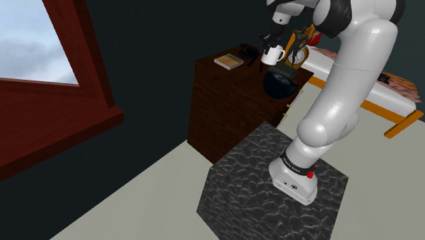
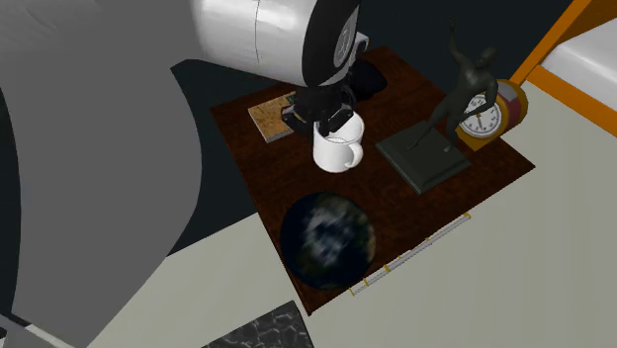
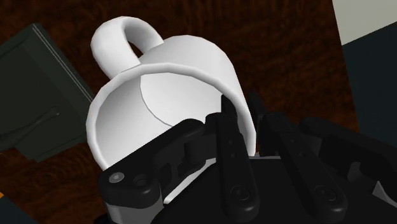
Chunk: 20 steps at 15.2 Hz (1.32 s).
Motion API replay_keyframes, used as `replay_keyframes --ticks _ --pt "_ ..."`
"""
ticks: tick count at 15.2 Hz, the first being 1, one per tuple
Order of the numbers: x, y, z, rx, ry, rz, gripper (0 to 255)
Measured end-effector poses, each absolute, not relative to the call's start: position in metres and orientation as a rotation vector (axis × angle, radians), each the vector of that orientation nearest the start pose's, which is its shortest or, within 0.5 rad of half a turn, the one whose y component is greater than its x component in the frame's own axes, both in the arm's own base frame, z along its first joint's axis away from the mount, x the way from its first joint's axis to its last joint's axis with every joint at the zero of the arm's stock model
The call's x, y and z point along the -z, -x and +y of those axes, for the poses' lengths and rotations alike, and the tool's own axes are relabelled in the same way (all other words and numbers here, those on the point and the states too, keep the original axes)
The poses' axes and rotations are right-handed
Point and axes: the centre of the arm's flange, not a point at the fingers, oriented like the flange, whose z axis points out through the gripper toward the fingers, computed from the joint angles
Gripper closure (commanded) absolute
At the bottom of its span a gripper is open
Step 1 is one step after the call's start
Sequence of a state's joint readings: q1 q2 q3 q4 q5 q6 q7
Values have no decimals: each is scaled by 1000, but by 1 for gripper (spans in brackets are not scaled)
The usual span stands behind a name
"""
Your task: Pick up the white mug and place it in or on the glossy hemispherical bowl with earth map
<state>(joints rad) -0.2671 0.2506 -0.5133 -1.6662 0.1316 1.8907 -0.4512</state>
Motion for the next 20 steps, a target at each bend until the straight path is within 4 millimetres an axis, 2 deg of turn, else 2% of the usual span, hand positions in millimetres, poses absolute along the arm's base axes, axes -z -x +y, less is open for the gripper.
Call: replay_keyframes --ticks 16,18,20 --pt "-556 -472 -416 12 3094 558 255" --pt "-566 -465 -413 12 3093 557 255" --pt "-568 -447 -397 12 3093 556 255"
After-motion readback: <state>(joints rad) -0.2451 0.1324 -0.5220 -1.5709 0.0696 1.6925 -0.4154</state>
